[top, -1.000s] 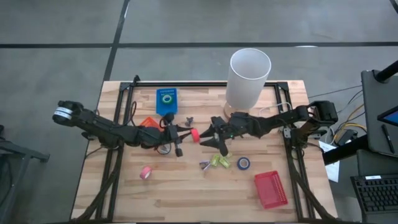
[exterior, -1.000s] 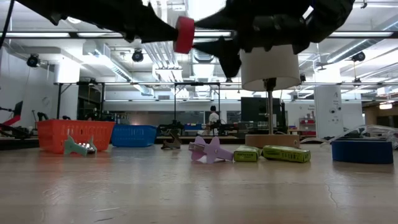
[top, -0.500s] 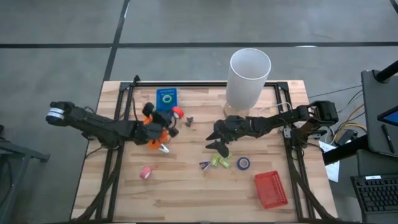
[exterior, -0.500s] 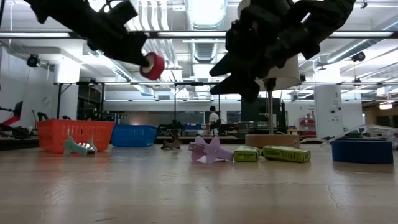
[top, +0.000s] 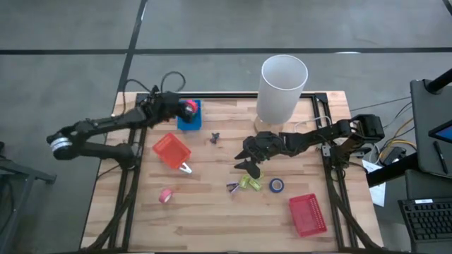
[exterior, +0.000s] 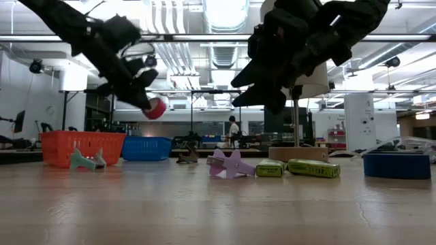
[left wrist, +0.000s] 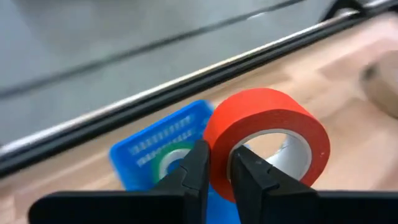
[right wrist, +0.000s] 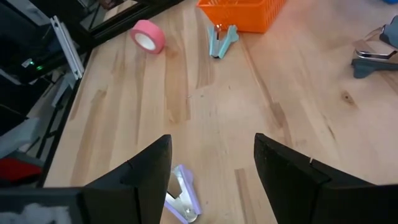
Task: Pick and place Stapler, Stapler remover, tape
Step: Stack the orange tape on the green tape in the blue bin
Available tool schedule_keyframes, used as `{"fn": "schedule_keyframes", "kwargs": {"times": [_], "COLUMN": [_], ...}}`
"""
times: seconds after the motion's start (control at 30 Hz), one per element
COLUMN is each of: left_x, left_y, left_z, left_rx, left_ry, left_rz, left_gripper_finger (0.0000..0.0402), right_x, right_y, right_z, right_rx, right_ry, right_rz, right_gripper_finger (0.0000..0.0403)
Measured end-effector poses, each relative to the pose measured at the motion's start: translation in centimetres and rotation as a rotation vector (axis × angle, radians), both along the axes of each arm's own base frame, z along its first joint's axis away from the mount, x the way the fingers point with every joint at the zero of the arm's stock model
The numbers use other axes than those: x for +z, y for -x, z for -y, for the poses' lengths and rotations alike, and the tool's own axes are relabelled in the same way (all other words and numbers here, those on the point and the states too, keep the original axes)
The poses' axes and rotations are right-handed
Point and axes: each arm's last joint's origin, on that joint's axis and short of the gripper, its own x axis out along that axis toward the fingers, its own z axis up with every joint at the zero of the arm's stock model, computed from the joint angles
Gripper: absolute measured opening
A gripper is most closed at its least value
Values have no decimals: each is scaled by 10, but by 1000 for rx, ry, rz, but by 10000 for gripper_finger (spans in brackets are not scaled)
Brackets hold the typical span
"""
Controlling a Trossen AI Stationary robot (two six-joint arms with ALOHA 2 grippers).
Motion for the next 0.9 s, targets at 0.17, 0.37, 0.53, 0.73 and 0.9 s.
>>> {"fn": "schedule_keyframes", "kwargs": {"times": [0.17,0.37,0.53,0.73,0.9], "left_x": [-10,-22,-28,-35,-36], "left_y": [18,4,-7,-20,-26], "left_z": [-37,-54,-65,-80,-88], "left_rx": [68,18,25,31,31], "left_ry": [121,226,324,363,359], "left_rz": [-1,-109,-204,-255,-278], "left_gripper_finger": [57,44,59,54,53], "right_x": [0,0,0,0,0], "right_y": [0,0,0,0,0], "right_z": [0,0,0,0,0], "right_rx": [-1,-1,-1,-1,-1], "right_ry": [0,1,1,1,0], "right_rz": [0,1,1,0,0], "right_gripper_finger": [219,219,219,219,219]}}
